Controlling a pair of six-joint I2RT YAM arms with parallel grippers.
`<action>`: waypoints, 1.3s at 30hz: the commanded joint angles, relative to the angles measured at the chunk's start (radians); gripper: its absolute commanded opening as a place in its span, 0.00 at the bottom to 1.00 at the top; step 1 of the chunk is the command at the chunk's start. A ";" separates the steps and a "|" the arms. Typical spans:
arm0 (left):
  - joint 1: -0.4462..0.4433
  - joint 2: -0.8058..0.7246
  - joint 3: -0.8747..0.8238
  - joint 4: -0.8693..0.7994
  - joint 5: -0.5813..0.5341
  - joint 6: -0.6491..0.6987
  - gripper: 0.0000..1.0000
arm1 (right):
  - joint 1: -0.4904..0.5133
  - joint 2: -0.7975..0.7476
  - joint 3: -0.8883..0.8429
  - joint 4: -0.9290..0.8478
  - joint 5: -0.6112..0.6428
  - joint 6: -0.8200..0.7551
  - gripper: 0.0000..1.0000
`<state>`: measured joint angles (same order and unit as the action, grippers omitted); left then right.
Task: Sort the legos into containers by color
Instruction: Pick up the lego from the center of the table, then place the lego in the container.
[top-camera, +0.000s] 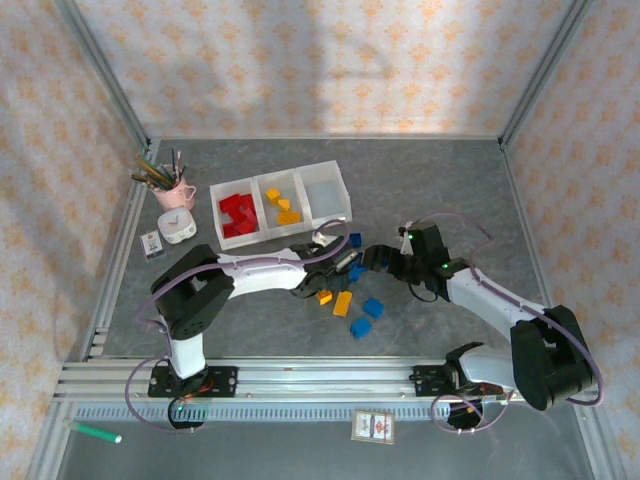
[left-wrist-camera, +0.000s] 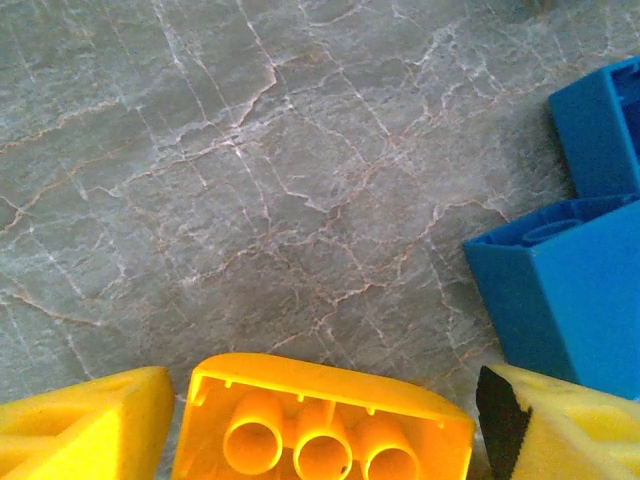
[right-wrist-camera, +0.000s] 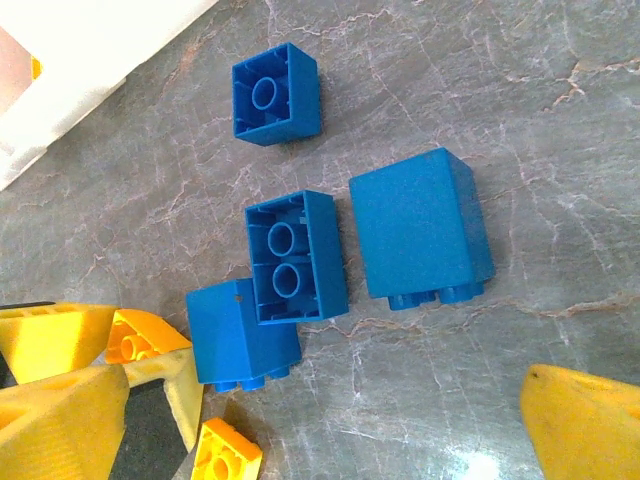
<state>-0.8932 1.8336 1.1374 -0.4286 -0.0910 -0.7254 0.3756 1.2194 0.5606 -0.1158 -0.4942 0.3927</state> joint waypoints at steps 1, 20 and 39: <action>0.014 -0.002 -0.020 -0.023 -0.030 0.003 0.81 | -0.007 -0.015 -0.007 0.020 -0.007 0.000 1.00; 0.050 -0.109 -0.045 -0.007 -0.026 0.005 0.64 | -0.009 -0.014 0.050 -0.003 -0.040 -0.031 1.00; 0.382 -0.168 0.179 -0.015 -0.146 0.163 0.64 | 0.103 0.143 0.261 0.079 -0.031 0.016 1.00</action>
<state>-0.5415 1.6157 1.2644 -0.4442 -0.1913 -0.6243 0.4709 1.3411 0.7849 -0.0868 -0.5465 0.3820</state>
